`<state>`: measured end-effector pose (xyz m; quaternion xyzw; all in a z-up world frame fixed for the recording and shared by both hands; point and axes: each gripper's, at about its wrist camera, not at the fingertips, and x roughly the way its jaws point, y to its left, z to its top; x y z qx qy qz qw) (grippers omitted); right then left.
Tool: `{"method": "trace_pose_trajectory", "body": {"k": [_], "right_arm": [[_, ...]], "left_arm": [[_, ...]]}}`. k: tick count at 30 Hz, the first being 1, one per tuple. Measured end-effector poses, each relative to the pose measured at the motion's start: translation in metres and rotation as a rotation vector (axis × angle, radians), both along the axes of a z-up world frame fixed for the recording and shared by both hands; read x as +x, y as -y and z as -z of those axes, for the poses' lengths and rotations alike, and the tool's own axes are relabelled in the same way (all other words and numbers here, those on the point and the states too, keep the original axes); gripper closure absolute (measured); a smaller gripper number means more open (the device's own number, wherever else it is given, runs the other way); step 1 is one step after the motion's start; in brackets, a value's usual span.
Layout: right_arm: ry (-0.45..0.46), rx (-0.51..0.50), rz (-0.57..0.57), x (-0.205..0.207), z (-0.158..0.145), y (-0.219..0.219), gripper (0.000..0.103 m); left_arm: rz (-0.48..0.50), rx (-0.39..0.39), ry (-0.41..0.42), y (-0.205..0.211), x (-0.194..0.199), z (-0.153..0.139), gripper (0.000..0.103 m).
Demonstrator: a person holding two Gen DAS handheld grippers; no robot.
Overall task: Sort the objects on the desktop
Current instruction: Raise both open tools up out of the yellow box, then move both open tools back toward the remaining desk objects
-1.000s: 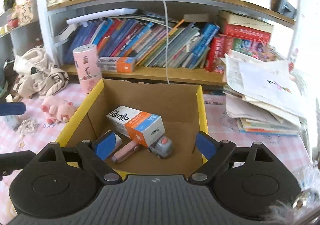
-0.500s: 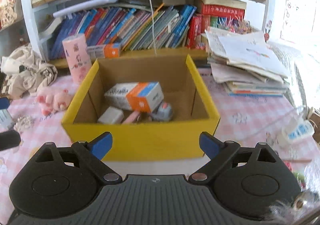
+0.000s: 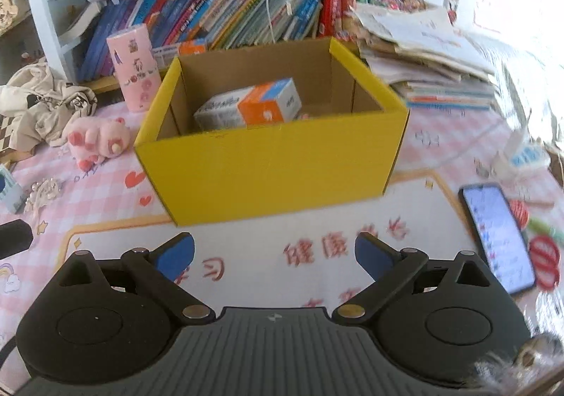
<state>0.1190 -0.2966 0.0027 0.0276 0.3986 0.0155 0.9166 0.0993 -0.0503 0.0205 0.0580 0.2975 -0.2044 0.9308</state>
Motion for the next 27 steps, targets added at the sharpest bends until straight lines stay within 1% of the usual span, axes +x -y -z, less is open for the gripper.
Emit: {"method": "trace_pose_trajectory", "body": {"k": [4,10,14,21,27], "right_arm": [[-0.029,-0.009,-0.008,-0.006,0.007,-0.013,0.003],[-0.041,-0.046,-0.053,-0.014,0.010,-0.030,0.002],[-0.051,-0.068,-0.093,-0.018,0.012,-0.041,0.001],[-0.064,-0.083,-0.117,-0.023,0.014,-0.051,0.000],[-0.077,-0.088,-0.175,-0.024,0.019,-0.069,0.000]], "left_arm": [[-0.034,0.014,-0.040,-0.010,-0.006,0.008,0.004],[-0.067,0.019,-0.059,-0.023,-0.012,0.014,0.003],[-0.069,0.018,-0.062,-0.026,-0.015,0.016,0.003],[-0.055,0.025,-0.063,-0.028,-0.019,0.017,0.003],[-0.056,0.053,-0.073,-0.034,-0.025,0.020,0.003]]}}
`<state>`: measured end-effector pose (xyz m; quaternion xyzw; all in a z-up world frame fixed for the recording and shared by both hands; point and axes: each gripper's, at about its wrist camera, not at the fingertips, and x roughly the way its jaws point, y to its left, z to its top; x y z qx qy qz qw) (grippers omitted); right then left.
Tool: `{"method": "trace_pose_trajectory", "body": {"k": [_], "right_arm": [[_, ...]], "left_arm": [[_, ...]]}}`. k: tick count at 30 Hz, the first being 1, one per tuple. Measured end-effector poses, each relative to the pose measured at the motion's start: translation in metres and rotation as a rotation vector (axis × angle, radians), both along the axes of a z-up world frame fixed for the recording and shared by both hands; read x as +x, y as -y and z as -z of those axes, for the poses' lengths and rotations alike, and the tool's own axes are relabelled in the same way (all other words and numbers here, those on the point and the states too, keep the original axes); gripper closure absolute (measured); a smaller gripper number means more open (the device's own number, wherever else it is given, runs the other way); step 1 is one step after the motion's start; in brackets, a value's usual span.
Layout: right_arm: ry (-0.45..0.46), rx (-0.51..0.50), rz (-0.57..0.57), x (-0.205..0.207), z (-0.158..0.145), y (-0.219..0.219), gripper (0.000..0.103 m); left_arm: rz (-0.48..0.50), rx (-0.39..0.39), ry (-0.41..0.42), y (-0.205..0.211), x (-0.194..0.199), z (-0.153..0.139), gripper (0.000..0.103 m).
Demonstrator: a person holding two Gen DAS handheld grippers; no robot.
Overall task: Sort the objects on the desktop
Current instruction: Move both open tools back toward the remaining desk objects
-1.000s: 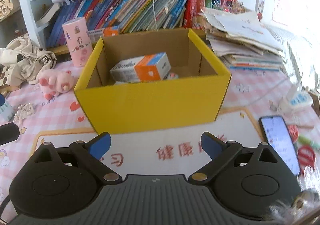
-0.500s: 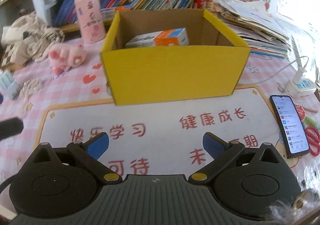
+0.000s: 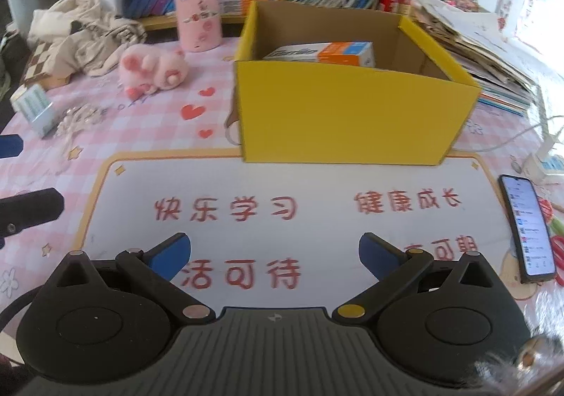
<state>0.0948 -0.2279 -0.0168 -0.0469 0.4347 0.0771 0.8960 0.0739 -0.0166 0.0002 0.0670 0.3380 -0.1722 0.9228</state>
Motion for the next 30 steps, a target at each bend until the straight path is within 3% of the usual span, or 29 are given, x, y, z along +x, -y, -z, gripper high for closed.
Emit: {"method": "trace_pose_trajectory", "body": {"k": [15,30], "right_arm": [[0.029,-0.052,-0.215,0.014,-0.003,-0.060,0.000],[0.055,-0.083,-0.305,0.024,-0.006,-0.080,0.000]], "left_arm": [[-0.162,-0.011,0.006,-0.042,-0.006,-0.003,0.003],[-0.227,-0.016,0.020,-0.055,-0.005,-0.004,0.003]]}}
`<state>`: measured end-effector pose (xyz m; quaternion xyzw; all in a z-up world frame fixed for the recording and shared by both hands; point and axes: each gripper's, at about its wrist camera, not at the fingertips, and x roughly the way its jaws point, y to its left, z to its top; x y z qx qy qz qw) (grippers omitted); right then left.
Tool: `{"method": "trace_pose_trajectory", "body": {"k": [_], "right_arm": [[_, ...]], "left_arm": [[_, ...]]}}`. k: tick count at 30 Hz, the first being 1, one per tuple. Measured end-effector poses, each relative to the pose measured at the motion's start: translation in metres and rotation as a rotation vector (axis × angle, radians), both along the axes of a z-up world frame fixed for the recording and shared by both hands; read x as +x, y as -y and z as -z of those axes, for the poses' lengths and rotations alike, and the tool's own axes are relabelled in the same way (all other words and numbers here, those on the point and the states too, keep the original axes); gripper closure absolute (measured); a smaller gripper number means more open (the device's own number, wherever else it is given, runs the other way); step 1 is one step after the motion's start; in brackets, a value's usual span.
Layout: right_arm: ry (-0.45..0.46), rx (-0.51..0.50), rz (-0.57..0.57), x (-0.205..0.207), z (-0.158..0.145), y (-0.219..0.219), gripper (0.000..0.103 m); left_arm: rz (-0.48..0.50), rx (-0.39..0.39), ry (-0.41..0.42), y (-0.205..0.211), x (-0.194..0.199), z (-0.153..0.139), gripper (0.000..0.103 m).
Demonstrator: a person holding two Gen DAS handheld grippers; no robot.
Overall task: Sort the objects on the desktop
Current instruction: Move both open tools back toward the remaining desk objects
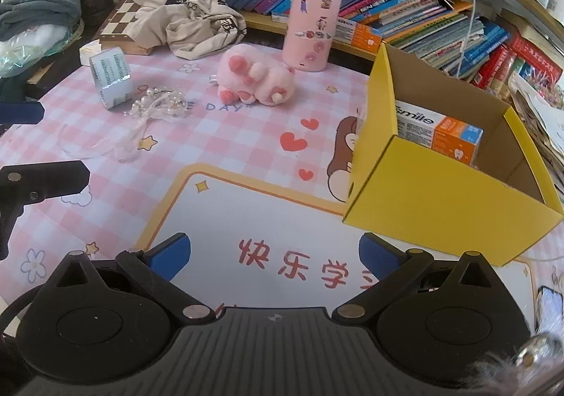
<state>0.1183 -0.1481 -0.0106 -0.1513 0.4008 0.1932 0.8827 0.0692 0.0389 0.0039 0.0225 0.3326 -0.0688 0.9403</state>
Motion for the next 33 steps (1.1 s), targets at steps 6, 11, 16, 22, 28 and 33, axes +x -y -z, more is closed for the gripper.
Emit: {"method": "trace_pose_trajectory", "body": {"k": [6,11,16,22,28,33], "right_arm": [[0.006,-0.009,-0.023,0.005,0.000,-0.005,0.000],[0.008,-0.012,-0.041,0.012,0.001,-0.010,0.000],[0.004,-0.014,-0.057,0.020,0.002,-0.014,0.000],[0.009,-0.008,-0.079,0.031,0.003,-0.020,0.000],[0.034,0.061,-0.068,0.053,-0.006,-0.030,0.000],[0.030,0.084,-0.093,0.071,-0.006,-0.045,0.000]], "left_arm": [[-0.015,0.000,0.000,-0.004,0.004,0.000,0.003],[-0.024,0.001,-0.004,-0.006,0.009,0.001,0.003],[-0.040,0.000,-0.013,-0.010,0.014,0.004,0.003],[-0.090,-0.001,-0.010,-0.018,0.023,0.005,0.003],[-0.148,0.000,-0.003,-0.027,0.038,0.006,0.003],[-0.179,0.010,-0.007,-0.035,0.050,0.010,0.003]]}}
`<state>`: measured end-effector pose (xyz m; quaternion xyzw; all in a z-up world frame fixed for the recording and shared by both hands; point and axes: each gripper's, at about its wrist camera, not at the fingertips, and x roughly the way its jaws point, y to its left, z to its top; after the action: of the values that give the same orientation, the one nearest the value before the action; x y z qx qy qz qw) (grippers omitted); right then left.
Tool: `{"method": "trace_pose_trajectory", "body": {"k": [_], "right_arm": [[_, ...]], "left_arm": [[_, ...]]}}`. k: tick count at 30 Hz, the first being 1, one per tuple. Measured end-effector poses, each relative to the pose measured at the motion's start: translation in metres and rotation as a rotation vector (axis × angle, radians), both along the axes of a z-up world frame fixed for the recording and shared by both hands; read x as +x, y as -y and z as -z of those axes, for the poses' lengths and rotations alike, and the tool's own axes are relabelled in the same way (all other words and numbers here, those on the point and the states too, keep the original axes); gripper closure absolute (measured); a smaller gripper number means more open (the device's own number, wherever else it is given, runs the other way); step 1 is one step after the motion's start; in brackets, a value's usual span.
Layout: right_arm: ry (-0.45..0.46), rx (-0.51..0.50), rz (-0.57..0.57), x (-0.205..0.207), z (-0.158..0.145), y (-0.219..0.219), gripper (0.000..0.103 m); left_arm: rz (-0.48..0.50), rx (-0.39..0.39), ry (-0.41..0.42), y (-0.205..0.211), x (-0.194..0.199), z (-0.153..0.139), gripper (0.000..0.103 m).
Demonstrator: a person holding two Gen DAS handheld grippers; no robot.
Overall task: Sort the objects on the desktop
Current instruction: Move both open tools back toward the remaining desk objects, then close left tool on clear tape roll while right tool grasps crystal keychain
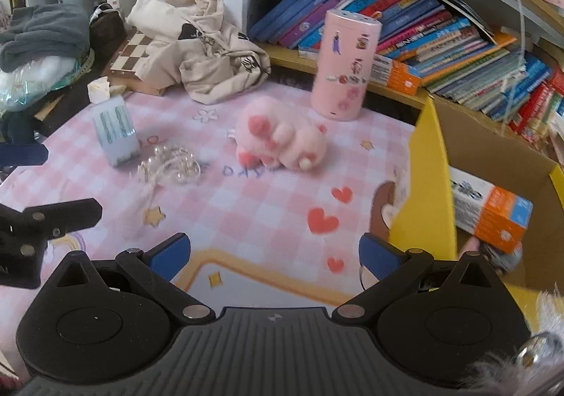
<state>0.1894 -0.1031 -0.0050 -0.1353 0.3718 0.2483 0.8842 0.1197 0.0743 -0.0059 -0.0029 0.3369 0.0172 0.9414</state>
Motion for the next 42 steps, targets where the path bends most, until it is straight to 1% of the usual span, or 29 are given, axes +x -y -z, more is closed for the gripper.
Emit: {"method": "trace_pose_trajectory", "body": {"k": [6,10,13,16,23,27,33,37,38,39,41,42], "right_arm": [[-0.031,0.015,-0.038,0.021,0.008,-0.019,0.000],[-0.062,0.027,-0.074,0.031,0.018,-0.033,0.000],[-0.078,0.030,-0.117,0.036,0.025,-0.048,0.000],[-0.072,0.036,-0.175,0.039,0.030,-0.065,0.000],[-0.065,0.043,-0.279,0.052,0.044,-0.107,0.000],[-0.060,0.035,-0.324,0.061,0.055,-0.128,0.000],[-0.076,0.039,-0.336,0.076,0.066,-0.144,0.000],[-0.099,0.037,-0.318,0.083,0.072,-0.146,0.003],[-0.107,0.039,-0.314,0.084,0.073,-0.144,0.005],[-0.115,0.040,-0.310,0.085,0.074,-0.143,0.012],[-0.106,0.047,-0.309,0.084,0.074,-0.141,0.021],[-0.096,0.046,-0.311,0.084,0.074,-0.140,0.031]], "left_arm": [[-0.057,0.003,0.007,-0.017,0.015,0.005,0.003],[-0.114,-0.011,0.002,-0.035,0.027,0.011,0.003],[-0.157,-0.025,-0.001,-0.048,0.037,0.016,0.003],[-0.184,-0.029,0.000,-0.060,0.050,0.024,0.003],[-0.204,0.013,0.003,-0.075,0.075,0.036,0.003],[-0.207,0.008,0.011,-0.080,0.085,0.038,0.003],[-0.204,-0.009,-0.006,-0.087,0.098,0.048,0.003],[-0.200,-0.030,-0.032,-0.090,0.103,0.056,0.003],[-0.196,-0.031,-0.038,-0.090,0.104,0.057,0.003],[-0.191,-0.033,-0.044,-0.090,0.105,0.059,0.003],[-0.179,-0.038,-0.049,-0.089,0.105,0.061,0.003],[-0.175,-0.038,-0.046,-0.088,0.105,0.061,0.003]]}}
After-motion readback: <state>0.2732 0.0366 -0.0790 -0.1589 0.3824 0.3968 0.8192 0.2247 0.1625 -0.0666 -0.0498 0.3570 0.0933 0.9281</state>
